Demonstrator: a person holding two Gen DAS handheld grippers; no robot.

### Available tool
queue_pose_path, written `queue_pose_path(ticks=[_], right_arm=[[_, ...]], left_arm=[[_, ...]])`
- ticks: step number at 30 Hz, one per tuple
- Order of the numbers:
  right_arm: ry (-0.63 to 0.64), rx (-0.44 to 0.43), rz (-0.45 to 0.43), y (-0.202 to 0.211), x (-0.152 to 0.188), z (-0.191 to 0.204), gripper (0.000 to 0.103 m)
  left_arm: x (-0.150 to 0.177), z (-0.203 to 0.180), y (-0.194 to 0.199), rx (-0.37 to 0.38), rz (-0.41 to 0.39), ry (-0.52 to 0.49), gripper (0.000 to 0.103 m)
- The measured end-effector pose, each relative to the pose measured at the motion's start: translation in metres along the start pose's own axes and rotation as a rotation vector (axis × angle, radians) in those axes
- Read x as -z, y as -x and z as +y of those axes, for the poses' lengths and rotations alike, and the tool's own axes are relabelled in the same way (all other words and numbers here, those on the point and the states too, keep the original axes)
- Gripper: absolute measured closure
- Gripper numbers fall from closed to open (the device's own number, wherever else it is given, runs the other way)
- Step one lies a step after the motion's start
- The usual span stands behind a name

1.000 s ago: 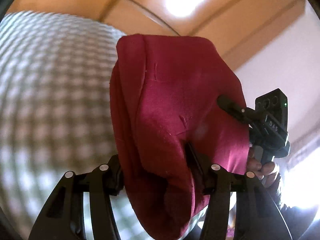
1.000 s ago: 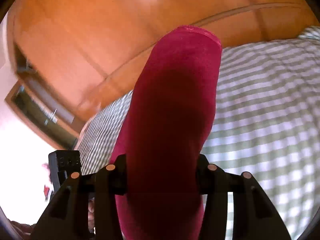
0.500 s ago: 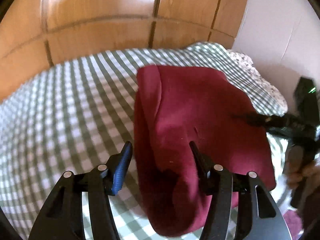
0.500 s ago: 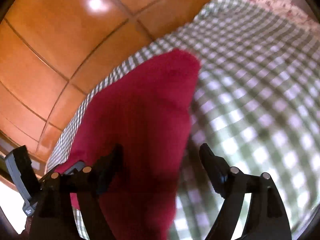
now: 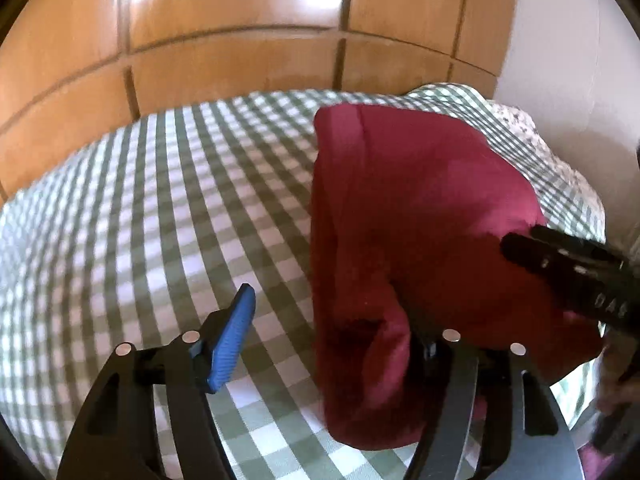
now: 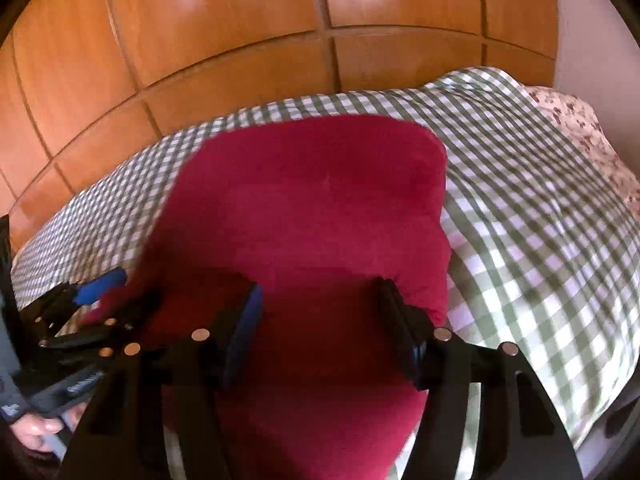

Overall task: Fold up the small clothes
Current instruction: 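Lower the folded sweater onto the bed with the left gripper and release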

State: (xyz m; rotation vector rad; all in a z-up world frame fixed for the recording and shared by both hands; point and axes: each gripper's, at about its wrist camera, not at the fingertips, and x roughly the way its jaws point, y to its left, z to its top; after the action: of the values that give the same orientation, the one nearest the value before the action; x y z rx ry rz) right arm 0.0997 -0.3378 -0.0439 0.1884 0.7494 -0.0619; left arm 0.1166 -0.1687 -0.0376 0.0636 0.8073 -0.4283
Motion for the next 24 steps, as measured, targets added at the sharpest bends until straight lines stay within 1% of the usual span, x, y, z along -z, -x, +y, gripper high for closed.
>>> queue_pose_path(ticks=[1,5,8,11,15,19,21,24], right_arm=[[0.001,0.007,-0.003,0.001,0.000,0.001,0.043],[-0.005,0.023,0.011,0.010,-0.005,0.003,0.041],[-0.008,0.022,0.000,0.031,-0.004,0.009,0.031],[0.005,0.033,-0.020,0.050,0.005,0.017,0.030],[0.026,0.047,-0.026,0.070,0.026,0.027,0.030],[0.052,0.057,-0.012,0.075,0.040,0.034,0.030],[0.060,0.061,0.004,0.072,0.046,0.036,0.031],[0.078,0.087,0.037,0.061,0.052,0.040,0.029]], left_arm=[[-0.001,0.002,-0.001,0.001,0.002,0.018,0.033],[-0.003,0.000,0.011,-0.007,-0.007,0.044,0.033],[-0.001,-0.001,0.029,-0.027,-0.031,0.063,0.030],[0.003,-0.001,0.042,-0.042,-0.048,0.084,0.028],[0.012,-0.003,0.056,-0.067,-0.076,0.087,0.028],[0.018,-0.005,0.063,-0.083,-0.084,0.078,0.028],[0.020,-0.005,0.062,-0.091,-0.076,0.075,0.028],[0.024,-0.005,0.055,-0.099,-0.049,0.071,0.028]])
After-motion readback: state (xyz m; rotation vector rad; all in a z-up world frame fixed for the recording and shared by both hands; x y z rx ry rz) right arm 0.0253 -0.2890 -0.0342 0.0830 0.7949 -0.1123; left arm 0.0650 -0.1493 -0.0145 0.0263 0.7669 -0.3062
